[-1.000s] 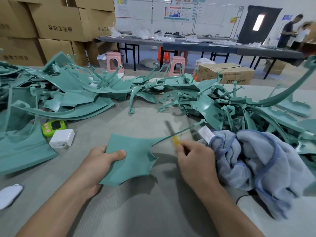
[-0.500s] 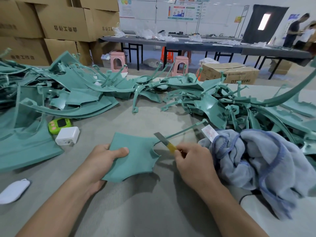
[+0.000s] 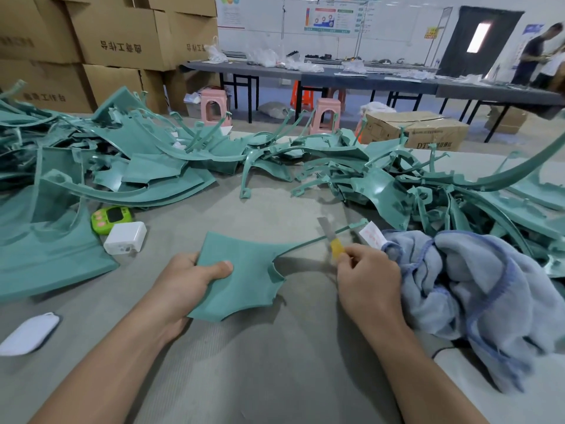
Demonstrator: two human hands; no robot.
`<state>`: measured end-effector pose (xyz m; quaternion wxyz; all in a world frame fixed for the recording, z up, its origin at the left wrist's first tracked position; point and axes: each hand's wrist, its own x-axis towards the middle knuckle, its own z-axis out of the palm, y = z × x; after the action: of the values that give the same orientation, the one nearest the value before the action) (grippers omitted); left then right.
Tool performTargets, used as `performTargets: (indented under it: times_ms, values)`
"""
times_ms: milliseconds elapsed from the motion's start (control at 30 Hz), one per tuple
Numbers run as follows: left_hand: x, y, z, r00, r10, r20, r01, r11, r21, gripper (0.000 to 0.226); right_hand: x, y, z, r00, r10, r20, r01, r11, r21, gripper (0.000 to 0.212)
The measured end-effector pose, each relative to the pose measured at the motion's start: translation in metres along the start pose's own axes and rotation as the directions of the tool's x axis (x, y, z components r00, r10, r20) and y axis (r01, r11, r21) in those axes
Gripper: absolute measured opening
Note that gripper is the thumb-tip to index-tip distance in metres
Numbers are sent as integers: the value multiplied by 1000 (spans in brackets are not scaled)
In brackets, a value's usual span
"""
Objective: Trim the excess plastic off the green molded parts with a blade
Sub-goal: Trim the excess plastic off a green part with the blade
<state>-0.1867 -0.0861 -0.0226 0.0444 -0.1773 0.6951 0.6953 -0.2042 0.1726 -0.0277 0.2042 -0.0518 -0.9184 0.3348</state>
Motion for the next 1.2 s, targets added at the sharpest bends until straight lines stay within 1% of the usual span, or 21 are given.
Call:
performTargets:
  times_ms: [33,100,167,267,367,400,433,467,500,667,733,833,900,967,1033,1067,1100,1200]
  values:
    - [1,-1,0,1000,6,-2,-6,1000,5,8,-3,-1,-2,999,-38,12,37,998,56,18]
    - [2,-2,0,1000,15,-4,-15,1000,17,7,-11,-10,-3,984,-154,87,141,979,145,13]
    - [3,-2,0,1000,21,-5,-21,999,25,7,-18,-15,0,956,-237,171,204,960,189,12]
    - [1,0,-1,1000,19,5,-19,1000,12,7,-16,-12,5,925,-278,260,253,959,128,14]
    - [0,3,-3,1000,12,0,-12,1000,-12,9,-13,-8,2,899,-305,315,273,951,142,8]
    - [0,3,-4,1000,11,-1,-11,1000,-17,9,-12,-8,-1,889,-325,324,287,945,159,16]
    - [0,3,-5,1000,12,2,-12,1000,-19,10,-11,-7,-4,877,-350,328,308,935,174,29]
    - [0,3,-6,1000,13,9,-13,1000,-19,10,-10,-7,-8,869,-367,333,324,929,178,38]
    - [0,3,-5,1000,11,20,-11,1000,-13,11,-10,-7,-11,864,-376,334,335,926,177,41]
    - [-2,3,-4,994,-29,106,27,1000,13,15,-13,-7,-11,877,-402,264,367,914,174,45]
    - [-3,4,-7,992,-38,119,37,999,6,16,-13,-9,-11,874,-412,257,377,910,173,49]
    - [-2,5,-10,993,-45,109,48,999,-26,16,-9,-7,-16,845,-445,297,406,895,186,57]
    - [-1,6,-12,991,-50,121,53,998,-23,17,-9,-6,-19,824,-481,299,440,876,197,54]
    - [-2,7,-13,985,-66,160,68,998,-4,18,-12,-7,-17,837,-480,264,441,876,196,54]
    - [-4,7,-12,978,-78,195,80,997,1,19,-15,-9,-14,861,-461,214,426,884,190,62]
    - [-4,8,-12,977,-78,197,80,997,-3,18,-15,-9,-14,861,-464,208,430,883,189,63]
    - [-5,8,-12,980,-73,185,76,997,-10,18,-14,-8,-13,855,-470,221,435,880,190,60]
    - [-5,8,-12,991,-55,121,59,998,-28,16,-10,-4,-15,830,-461,313,417,886,202,34]
